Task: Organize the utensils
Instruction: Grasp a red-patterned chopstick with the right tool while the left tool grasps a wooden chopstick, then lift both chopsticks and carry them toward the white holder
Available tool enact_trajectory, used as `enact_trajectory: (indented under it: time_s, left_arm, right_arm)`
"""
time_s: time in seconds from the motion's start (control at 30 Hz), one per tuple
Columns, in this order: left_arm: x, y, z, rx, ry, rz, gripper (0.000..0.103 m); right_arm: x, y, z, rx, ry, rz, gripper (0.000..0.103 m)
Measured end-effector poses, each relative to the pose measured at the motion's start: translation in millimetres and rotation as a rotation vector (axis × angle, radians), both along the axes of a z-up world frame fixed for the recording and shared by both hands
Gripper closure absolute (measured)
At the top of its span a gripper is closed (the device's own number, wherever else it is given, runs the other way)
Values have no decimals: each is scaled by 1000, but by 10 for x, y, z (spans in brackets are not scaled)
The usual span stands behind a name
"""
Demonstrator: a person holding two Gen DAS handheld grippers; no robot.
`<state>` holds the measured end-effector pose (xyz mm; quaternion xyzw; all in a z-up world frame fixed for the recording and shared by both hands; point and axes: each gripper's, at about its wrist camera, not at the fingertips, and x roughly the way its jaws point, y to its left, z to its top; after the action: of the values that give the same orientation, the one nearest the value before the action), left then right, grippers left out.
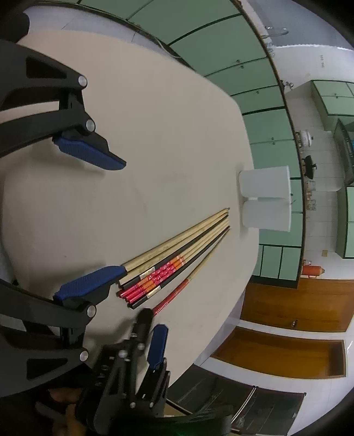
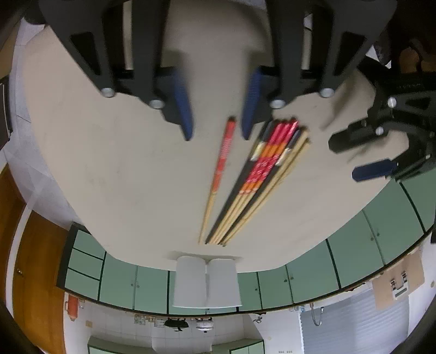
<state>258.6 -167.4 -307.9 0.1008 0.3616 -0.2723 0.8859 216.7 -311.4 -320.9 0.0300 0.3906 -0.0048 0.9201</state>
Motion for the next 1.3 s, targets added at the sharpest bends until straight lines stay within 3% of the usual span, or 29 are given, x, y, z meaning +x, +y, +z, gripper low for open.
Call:
enact_trajectory:
  time_s: [0.13,0.43,0.5,0.67,0.73,0.97,1.07,1.1,1.17,1.3]
  left_arm:
    - [16,-98,-76,9,11,-14,34]
    - [25,-242,-104,20,-8,-10,34]
    - [41,-254,-102,16,-15,11,39]
    - [72,-206,-80,-28,-16,45,88]
    - [92,-157,-86,-42,-16,70,96]
    - [146,13,-67,-25,-37,203,96]
    - [158,87,-69,-17,-24,236,95]
    - [150,97,-71,-11,-26,238,92]
    - [134,103,-69,-9,-29,228,71]
    - [130,72,-81,8,-47,192,72]
  right_arm:
    - [32,-154,-5,9,-3,-26,95]
    - [-10,-235,-28,22,-11,-45,97]
    - [-4,-244,-29,25,-13,-52,97]
    - [-7,-230,-36,7,-20,-73,97]
    - [-3,-221,-36,-7,-23,-96,96]
    - [-24,-244,-34,-39,-30,-199,97]
    - [-42,-228,-40,-17,-30,-183,93]
    - [-49,-222,-43,-9,-31,-174,92]
    - [-59,-220,-43,-3,-35,-171,90]
    - [-31,-218,-48,-11,-35,-158,91]
